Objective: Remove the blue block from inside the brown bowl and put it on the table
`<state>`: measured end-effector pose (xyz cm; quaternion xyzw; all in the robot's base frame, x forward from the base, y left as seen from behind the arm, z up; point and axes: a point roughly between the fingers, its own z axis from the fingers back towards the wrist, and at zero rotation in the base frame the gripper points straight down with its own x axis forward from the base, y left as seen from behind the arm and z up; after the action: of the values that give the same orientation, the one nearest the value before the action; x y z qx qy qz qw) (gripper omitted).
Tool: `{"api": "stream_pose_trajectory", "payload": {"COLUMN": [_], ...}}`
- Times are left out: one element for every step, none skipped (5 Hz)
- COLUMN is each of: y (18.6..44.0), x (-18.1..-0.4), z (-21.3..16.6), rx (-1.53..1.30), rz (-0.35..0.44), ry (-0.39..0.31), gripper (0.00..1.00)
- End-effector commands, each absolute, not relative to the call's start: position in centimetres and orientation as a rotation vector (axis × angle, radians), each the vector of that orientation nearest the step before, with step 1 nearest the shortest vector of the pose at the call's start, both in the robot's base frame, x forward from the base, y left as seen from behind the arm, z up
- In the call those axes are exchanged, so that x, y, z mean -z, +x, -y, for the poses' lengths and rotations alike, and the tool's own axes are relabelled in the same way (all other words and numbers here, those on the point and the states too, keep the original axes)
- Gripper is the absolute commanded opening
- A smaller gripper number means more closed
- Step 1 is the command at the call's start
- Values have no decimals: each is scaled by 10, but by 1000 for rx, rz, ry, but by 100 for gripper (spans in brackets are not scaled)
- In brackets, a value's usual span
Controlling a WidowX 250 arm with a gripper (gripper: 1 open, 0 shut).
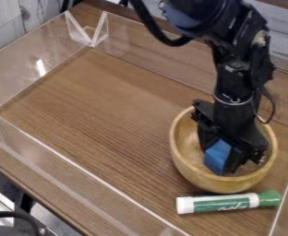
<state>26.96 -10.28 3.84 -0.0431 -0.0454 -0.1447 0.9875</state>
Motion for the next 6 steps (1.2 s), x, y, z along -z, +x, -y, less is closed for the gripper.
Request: {"api": "stream_pose_trajectory", "payload": {"y": [274, 274, 274, 276, 277, 276], "x": [-51, -60, -68, -100, -135, -165], "z": [102, 100, 98, 91, 78, 62], "rx": [283, 273, 264, 221, 162, 85], "rz": [121, 118, 114, 148, 194, 236], "ry": [-90, -84, -79, -65, -47, -27], "gripper": [0, 0, 0, 0, 0, 0]}}
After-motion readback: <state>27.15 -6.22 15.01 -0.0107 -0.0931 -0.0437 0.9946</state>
